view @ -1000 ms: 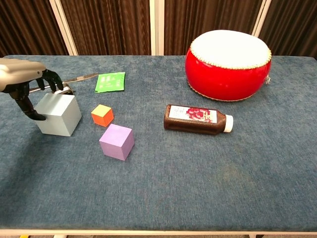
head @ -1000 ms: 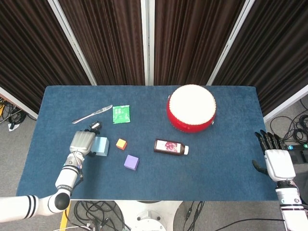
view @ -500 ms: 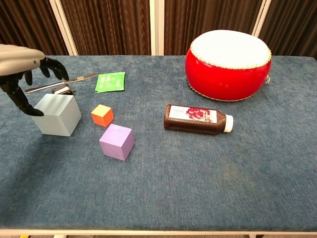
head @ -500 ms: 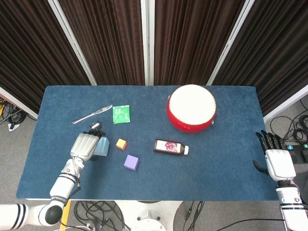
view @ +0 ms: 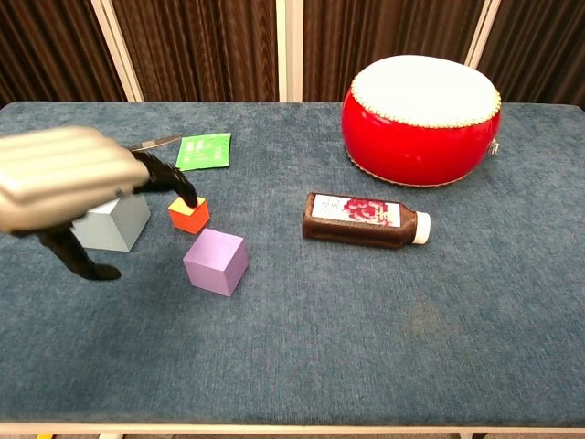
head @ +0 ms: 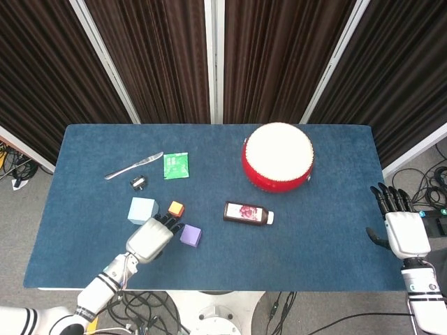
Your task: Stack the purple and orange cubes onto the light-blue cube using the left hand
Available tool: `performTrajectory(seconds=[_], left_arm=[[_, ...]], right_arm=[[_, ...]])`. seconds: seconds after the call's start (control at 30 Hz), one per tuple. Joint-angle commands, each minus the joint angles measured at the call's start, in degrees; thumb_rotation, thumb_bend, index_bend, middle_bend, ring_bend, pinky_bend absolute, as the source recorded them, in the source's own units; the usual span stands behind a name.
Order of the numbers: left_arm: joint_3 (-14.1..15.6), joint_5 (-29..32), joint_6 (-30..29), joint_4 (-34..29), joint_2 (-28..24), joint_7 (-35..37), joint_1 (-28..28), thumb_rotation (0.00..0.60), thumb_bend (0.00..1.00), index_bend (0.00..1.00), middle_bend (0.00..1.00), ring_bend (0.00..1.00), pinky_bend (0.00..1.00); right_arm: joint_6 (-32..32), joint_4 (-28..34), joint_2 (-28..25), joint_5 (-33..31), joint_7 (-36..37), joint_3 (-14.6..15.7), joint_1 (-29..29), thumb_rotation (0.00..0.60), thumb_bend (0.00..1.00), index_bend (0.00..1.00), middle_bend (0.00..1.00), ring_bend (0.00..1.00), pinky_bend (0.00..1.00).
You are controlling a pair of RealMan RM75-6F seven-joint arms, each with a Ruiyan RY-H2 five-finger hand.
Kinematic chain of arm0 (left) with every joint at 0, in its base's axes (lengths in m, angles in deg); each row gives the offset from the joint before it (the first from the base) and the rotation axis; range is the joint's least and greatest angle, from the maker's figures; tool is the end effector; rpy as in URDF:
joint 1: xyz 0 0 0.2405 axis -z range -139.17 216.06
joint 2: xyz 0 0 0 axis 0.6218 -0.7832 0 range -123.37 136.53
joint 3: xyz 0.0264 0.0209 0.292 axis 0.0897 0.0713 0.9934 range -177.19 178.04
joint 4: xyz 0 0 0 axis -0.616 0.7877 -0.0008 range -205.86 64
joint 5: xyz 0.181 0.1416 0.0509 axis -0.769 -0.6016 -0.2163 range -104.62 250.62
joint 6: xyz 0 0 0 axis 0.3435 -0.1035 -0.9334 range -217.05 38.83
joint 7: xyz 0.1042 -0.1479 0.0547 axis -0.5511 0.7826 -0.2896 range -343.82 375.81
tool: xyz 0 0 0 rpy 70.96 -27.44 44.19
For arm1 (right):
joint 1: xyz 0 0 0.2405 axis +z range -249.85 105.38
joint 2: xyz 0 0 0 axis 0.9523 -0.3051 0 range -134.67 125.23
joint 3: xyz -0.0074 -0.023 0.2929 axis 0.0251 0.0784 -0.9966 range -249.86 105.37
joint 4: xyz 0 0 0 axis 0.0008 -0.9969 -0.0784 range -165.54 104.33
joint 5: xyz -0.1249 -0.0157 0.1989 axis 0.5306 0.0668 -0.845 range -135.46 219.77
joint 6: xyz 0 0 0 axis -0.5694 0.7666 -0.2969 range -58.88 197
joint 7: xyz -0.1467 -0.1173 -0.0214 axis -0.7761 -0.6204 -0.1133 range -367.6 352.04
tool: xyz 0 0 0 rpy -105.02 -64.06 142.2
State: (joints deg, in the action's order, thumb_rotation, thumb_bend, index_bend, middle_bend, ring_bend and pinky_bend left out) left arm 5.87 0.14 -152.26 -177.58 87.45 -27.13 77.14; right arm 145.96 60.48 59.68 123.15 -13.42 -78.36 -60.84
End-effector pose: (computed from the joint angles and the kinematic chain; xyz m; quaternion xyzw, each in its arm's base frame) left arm -0.1528 0.2888 -0.0510 -0.8534 -0.2273 -0.2929 0.3665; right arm -0.3482 -0.2849 0.1452 0.6257 -0.3650 0.3532 0.5921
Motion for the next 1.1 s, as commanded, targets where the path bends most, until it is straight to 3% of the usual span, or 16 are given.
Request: performTrajectory(seconds=[0.03,0.3,1.1], left_arm=[[-1.71,0.96,2.37,1.97,2.62,0.56,1.25,0.600,0.20,0.29,0.32,0.24,0.39],[-4.05,2.88,5.55,5.21,4.91,0.08,3.39,0.600,0.20,0.29,0.32,0.24,0.39],[-5.98,8.10,10.42,11.16,9.13,1.98,6.40,0.600,0.21,0.32,0.35,0.24,0.39]], right_arm=[[-0.37,0.78,-0.22,-0.72,-0.83,-0.40,0.37,0.600,0.20,0.00,0.02,0.00,0.01],[-1.36,0.53,0.58,-1.79,-1.56,-0.16,0.64,0.600,0.19,0.00,0.02,0.00,0.01],[-1.81,-1.71,0.35,-2.98,1.08,-0.27,0.41,0.600,0.20,0.00,0.02,0.00,0.01]])
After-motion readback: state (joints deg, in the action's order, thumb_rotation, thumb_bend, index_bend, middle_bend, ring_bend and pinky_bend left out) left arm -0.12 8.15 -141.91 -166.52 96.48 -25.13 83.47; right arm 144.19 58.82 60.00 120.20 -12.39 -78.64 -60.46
